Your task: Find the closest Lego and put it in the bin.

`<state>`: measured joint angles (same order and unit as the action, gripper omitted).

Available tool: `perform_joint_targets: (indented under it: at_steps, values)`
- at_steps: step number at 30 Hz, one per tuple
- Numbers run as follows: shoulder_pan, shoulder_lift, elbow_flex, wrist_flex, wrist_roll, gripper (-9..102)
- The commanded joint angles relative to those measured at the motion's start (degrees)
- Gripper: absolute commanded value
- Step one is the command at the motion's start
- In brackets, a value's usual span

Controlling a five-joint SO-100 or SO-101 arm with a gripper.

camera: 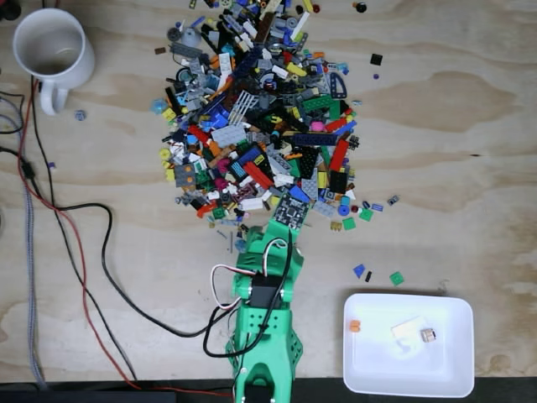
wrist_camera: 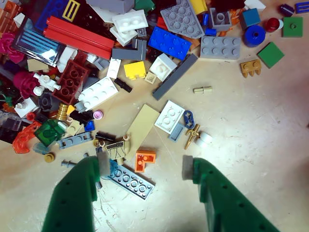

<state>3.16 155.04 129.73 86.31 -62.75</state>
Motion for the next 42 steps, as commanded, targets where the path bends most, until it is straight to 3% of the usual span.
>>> perform_joint_targets:
  at_steps: [1,19,31,42]
  values:
    - [-4.83,1.58,-0.18,-0.79,4.83,21]
    - [-1.85,-1.32,-0.09,-4.31,6.33,21]
    - [26.28,-39.02,-11.34,-25.05,17.14,22]
    - [31.03,-55.37,-16.88,-31.99,15.56,19]
